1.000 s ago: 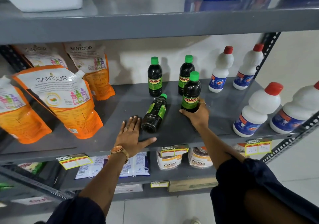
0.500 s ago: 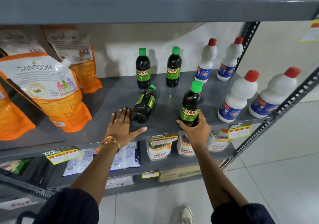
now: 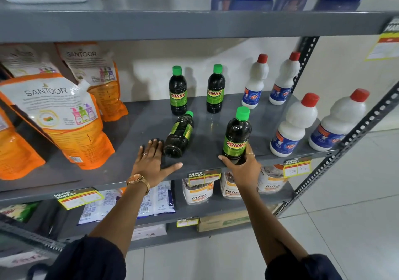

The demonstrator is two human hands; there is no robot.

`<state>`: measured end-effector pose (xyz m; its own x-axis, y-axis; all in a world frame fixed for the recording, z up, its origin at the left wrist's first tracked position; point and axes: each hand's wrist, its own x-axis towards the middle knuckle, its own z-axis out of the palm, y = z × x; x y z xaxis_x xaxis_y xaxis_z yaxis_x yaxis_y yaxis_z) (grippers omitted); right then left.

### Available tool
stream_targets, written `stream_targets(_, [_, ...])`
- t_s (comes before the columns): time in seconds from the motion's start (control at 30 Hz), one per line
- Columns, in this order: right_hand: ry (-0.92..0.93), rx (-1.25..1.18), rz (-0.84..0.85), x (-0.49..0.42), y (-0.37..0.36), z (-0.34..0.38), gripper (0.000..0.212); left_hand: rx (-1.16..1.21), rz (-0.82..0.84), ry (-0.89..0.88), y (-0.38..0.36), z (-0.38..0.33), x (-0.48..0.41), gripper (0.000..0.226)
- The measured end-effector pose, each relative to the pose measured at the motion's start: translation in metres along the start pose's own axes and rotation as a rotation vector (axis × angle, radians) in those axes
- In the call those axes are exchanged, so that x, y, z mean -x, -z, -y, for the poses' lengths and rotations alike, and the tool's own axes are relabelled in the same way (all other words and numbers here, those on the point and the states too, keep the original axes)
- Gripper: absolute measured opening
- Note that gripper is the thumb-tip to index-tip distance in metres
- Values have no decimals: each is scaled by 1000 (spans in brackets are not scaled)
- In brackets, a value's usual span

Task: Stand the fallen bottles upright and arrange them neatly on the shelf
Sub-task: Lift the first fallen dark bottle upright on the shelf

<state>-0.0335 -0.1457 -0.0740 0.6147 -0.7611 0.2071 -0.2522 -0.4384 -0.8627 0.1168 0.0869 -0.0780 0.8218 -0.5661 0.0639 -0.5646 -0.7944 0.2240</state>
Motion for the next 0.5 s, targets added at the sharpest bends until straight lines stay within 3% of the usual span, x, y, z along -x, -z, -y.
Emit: stream_targets(0.5, [33,-30,10,-6,2,3,79,-6,0,14,1,-1,-1,111])
